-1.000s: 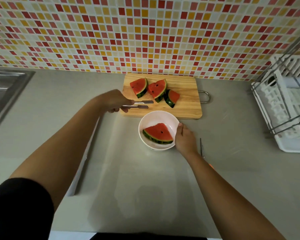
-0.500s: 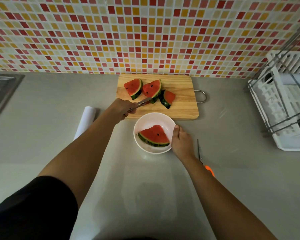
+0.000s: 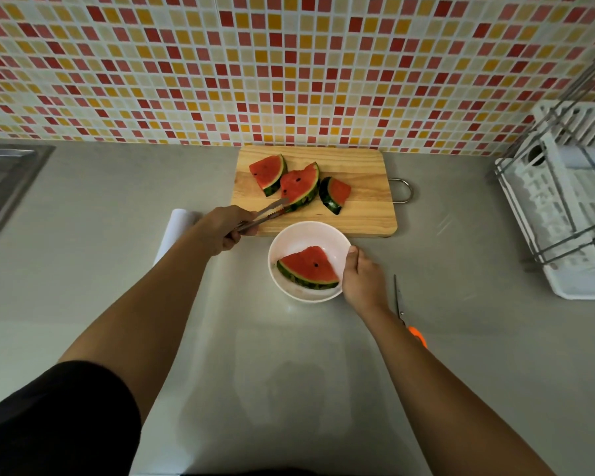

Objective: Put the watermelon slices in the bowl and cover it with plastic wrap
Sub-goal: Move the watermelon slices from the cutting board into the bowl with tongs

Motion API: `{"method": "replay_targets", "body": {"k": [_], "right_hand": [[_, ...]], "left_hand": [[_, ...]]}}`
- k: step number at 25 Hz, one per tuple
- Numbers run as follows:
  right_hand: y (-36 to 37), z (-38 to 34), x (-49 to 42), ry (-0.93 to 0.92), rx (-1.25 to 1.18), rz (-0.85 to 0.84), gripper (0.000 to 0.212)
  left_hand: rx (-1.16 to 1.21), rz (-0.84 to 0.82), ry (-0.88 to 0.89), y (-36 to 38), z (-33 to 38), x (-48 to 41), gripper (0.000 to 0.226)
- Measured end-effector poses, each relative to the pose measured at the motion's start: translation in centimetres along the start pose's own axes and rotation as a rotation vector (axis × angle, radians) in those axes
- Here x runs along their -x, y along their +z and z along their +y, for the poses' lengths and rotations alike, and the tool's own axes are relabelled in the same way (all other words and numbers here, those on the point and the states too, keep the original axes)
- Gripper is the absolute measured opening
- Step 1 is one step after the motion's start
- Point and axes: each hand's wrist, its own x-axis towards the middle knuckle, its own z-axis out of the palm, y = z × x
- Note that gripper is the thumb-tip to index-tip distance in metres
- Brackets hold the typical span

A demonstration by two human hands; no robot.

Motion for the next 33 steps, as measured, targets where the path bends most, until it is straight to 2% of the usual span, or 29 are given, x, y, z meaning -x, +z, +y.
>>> {"method": "replay_targets", "body": {"k": [4, 9, 12, 16, 20, 23, 27, 30, 33], "right_hand": [[0.1, 0.1, 0.0, -0.002, -0.010, 0.001, 0.042], [0.2, 0.2, -0.1, 0.020, -0.015, 0.002, 0.043], [0.2, 0.3, -0.2, 0.028, -0.024, -0.003, 0.046], [0.2, 0.3, -0.2, 0.058, -0.057, -0.011, 0.049], [0.2, 0.2, -0.1, 0.046, -0.075, -0.010, 0.049], [0.3, 0.2, -0.2, 0.043, -0.059, -0.014, 0.051], [0.0, -0.1, -0.3, 0.036, -0.042, -0.046, 0.050], [-0.2, -0.2, -0.3, 0.015, -0.023, -0.046, 0.049], [-0.2, -0.2, -0.3, 0.000, -0.036, -0.055, 0.048]], "left_hand": [[0.144, -0.062, -0.030, 1.2, -0.5, -0.4, 0.011], [0.094, -0.005, 0.080, 0.6, -0.2, 0.3, 0.014], [-0.038, -0.018, 0.202, -2.2, 0.1, 1.4, 0.019], [-0.407, -0.315, 0.307, -6.3, 1.3, 3.8, 0.025], [-0.775, -0.423, 0.291, -5.2, 2.7, 4.7, 0.023], [-0.870, -0.428, 0.253, -2.8, 3.4, 4.4, 0.019], [-0.999, -0.379, 0.223, -1.8, 4.9, 4.4, 0.024], [-1.059, -0.308, 0.286, -1.9, 6.1, 5.3, 0.023], [-1.007, -0.190, 0.343, -3.6, 7.4, 6.2, 0.016]]}}
